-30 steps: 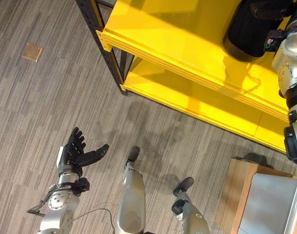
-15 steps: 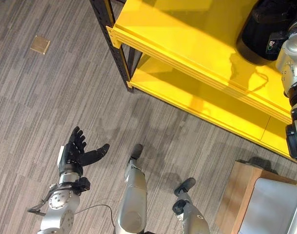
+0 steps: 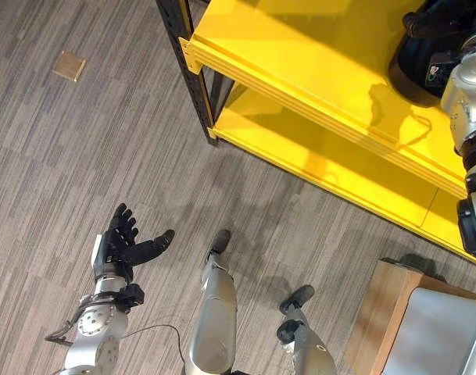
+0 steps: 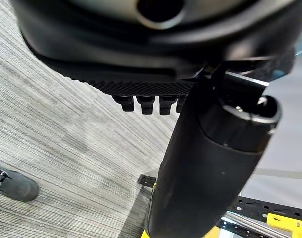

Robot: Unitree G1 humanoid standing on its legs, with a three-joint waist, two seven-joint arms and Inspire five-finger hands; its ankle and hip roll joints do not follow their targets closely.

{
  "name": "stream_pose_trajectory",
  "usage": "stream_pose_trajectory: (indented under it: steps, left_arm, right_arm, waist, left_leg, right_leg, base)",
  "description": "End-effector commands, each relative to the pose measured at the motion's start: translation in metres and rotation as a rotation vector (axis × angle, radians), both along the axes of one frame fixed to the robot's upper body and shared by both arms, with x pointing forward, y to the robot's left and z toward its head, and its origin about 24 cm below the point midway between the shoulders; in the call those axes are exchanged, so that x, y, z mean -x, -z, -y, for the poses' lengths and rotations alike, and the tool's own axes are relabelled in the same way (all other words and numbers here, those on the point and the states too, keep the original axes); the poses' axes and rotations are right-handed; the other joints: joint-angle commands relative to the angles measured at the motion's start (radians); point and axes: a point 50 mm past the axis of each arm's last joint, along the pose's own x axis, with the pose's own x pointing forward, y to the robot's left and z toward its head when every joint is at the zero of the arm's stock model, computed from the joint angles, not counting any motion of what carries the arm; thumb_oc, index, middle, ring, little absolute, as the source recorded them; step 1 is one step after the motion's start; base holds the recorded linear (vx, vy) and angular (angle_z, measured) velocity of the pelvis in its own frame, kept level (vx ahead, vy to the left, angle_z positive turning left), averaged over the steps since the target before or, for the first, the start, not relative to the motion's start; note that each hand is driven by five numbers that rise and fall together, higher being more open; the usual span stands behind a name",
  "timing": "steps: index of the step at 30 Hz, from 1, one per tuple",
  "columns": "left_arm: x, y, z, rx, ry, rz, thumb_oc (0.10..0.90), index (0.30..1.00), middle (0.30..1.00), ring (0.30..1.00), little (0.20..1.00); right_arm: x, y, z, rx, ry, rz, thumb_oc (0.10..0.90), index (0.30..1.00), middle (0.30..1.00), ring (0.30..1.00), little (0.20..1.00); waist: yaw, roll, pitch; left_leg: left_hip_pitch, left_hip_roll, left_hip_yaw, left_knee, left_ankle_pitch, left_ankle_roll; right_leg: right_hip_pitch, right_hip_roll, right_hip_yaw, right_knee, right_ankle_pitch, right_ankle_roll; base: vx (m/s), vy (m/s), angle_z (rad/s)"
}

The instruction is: Move parts from the plastic box to the shelf.

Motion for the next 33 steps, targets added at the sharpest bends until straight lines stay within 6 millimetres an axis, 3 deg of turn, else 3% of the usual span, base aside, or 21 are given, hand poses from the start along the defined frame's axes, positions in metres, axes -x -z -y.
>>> stream_pose_trajectory:
  steps: [1,12,33]
  left_arm:
    - [0.008,-0.025,-0.011,-0.098,0.021,0.108,0.9,1.0,1.0,1.0,1.0]
    - [0.011,-0.026,-0.011,-0.102,0.031,0.112,0.9,1.0,1.0,1.0,1.0]
    - [0.016,-0.023,-0.018,-0.094,0.004,0.108,0.9,1.0,1.0,1.0,1.0]
  right_arm:
    - [0.014,-0.044,-0.008,0.179,0.033,0.125,0.9,1.0,1.0,1.0,1.0]
    - [0.007,-0.026,-0.006,0.364,0.097,-0.01,0.9,1.0,1.0,1.0,1.0]
    - [0.002,-0.021,-0.018,0.576,0.106,-0.072,0.9,1.0,1.0,1.0,1.0]
  waist:
    - [-0.009,-0.034,-0.074]
    - [0.001,-0.034,-0.056]
    - [-0.005,-0.04,-0.05]
  left_leg:
    - [-0.021,-0.094,0.002,-0.034,-0.022,0.085]
    - [-0.036,-0.098,-0.004,-0.03,-0.017,0.086]
    - [-0.037,-0.097,-0.004,-0.038,-0.01,0.084]
  right_leg:
    - [0.165,0.065,0.052,0.139,-0.21,0.026]
    - [0.16,0.066,0.047,0.142,-0.222,0.022]
    - [0.158,0.069,0.042,0.14,-0.223,0.02]
  base:
    - [0.0,0.0,0.0]
    - [0.0,0.006,0.02]
    - [0.0,0.0,0.0]
